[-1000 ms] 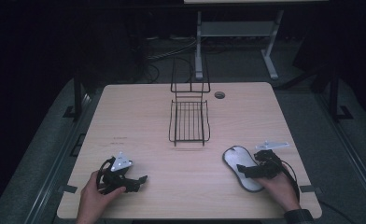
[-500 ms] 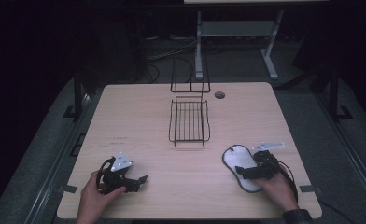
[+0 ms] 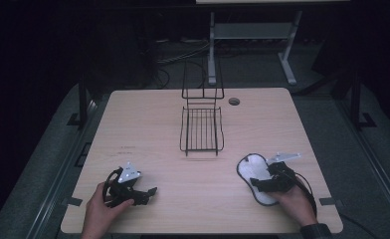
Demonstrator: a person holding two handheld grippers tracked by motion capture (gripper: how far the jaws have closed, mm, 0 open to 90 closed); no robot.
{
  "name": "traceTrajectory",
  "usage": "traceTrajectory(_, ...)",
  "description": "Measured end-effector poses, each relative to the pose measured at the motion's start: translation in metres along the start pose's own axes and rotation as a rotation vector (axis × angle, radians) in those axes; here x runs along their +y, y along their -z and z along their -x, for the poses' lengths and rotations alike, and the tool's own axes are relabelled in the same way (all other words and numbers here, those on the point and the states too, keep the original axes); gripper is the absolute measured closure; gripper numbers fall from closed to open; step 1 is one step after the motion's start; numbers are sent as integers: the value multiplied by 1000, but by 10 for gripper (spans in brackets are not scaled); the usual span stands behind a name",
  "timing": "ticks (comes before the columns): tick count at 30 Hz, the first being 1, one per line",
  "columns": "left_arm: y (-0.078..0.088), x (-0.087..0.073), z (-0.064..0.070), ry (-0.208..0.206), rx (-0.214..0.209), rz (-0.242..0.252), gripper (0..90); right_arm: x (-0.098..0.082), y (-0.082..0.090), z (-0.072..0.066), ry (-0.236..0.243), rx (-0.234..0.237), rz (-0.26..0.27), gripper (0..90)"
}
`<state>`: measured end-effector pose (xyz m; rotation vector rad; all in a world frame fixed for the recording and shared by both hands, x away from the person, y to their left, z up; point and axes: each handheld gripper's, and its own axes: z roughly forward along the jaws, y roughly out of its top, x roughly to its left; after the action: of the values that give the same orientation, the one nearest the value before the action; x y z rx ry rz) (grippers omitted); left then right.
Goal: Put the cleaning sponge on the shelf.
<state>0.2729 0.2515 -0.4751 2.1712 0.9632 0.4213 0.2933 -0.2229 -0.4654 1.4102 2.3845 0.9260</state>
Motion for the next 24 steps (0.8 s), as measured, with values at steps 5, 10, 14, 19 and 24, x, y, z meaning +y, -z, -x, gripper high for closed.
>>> traceTrajectory(5, 0, 0, 0, 0, 0, 0, 124, 0, 2, 4, -9, 35, 6, 302)
traceTrajectory(10, 0, 0, 0, 0, 0, 0, 124, 1, 7, 7, -17, 67, 32, 380)
traceTrajectory(14, 0, 0, 0, 0, 0, 0, 124, 3, 13, 8, -23, 90, 67, 462)
traceTrajectory(19, 0, 0, 0, 0, 0, 1, 124, 4, 17, 9, -28, 108, 84, 504)
traceTrajectory(24, 0, 0, 0, 0, 0, 0, 124, 5, 21, 10, -33, 138, 102, 552)
